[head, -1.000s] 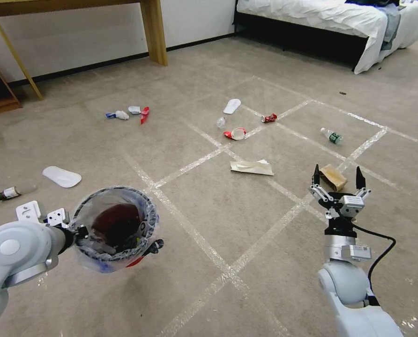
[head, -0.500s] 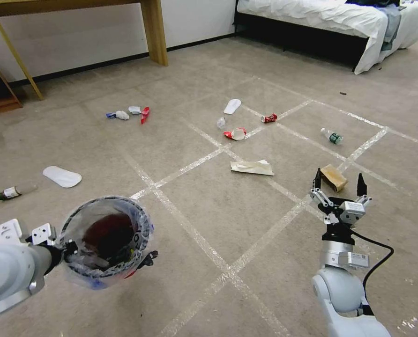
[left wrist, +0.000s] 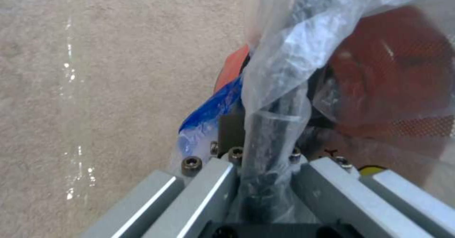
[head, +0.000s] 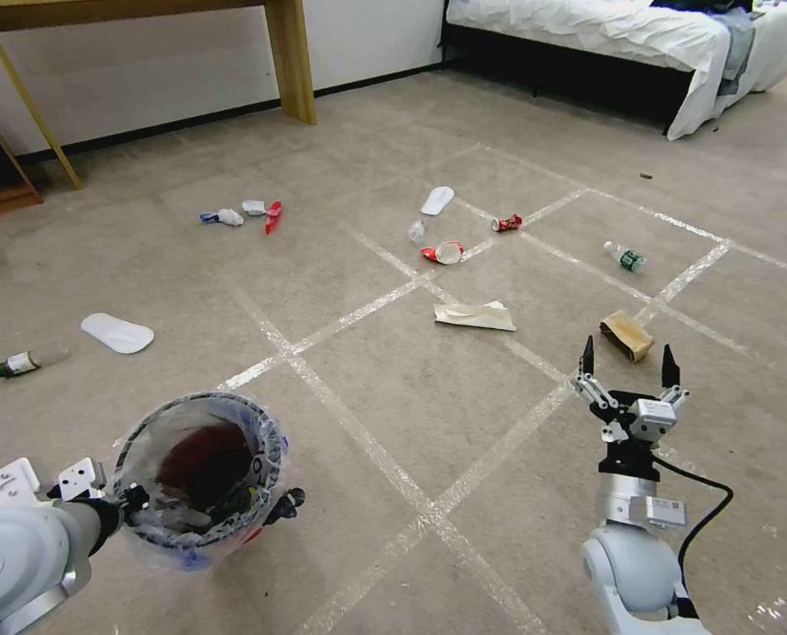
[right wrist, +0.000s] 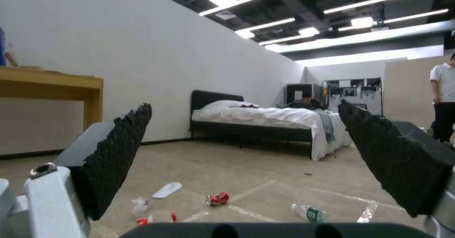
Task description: Pick up the trash bin and place the garbage on the floor into it.
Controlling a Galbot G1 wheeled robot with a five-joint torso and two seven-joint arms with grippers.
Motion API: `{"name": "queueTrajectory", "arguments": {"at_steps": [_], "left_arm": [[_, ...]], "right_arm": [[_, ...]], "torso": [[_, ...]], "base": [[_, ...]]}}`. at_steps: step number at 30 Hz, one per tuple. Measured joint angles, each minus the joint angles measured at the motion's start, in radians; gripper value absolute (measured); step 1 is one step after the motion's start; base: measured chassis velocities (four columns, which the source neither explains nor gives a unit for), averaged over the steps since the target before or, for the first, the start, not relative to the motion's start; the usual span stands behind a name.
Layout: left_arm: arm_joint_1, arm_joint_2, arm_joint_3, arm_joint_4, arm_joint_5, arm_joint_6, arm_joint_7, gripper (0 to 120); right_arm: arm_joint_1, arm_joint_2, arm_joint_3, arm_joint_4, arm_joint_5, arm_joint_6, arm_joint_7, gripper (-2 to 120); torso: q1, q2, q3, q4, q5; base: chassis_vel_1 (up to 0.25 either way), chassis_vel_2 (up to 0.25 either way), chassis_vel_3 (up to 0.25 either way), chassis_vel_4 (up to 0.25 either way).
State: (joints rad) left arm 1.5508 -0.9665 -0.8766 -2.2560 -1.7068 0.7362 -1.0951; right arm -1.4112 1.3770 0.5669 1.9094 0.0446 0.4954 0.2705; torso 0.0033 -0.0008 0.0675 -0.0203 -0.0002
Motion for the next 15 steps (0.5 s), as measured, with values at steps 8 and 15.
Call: {"name": "queueTrajectory", "arguments": {"at_steps": [8, 15], "left_arm": [[-0.014, -0.008, 0.016, 0.013, 0.014, 0.000, 0.007, 0], [-0.016, -0.027, 0.029, 0.015, 0.033, 0.000, 0.019, 0]], "right_arm": [[-0.005, 0.004, 0.001, -0.005, -0.008, 0.005, -0.003, 100], [0.003, 0.007, -0.005, -0.020, -0.011, 0.008, -0.004, 100]], "torso": [[0.000, 0.000, 0.000, 0.0000, 0.0001], [0.000, 0.000, 0.000, 0.0000, 0.0000]], "base": [[0.000, 0.000, 0.000, 0.000], [0.000, 0.000, 0.000, 0.000]]}}
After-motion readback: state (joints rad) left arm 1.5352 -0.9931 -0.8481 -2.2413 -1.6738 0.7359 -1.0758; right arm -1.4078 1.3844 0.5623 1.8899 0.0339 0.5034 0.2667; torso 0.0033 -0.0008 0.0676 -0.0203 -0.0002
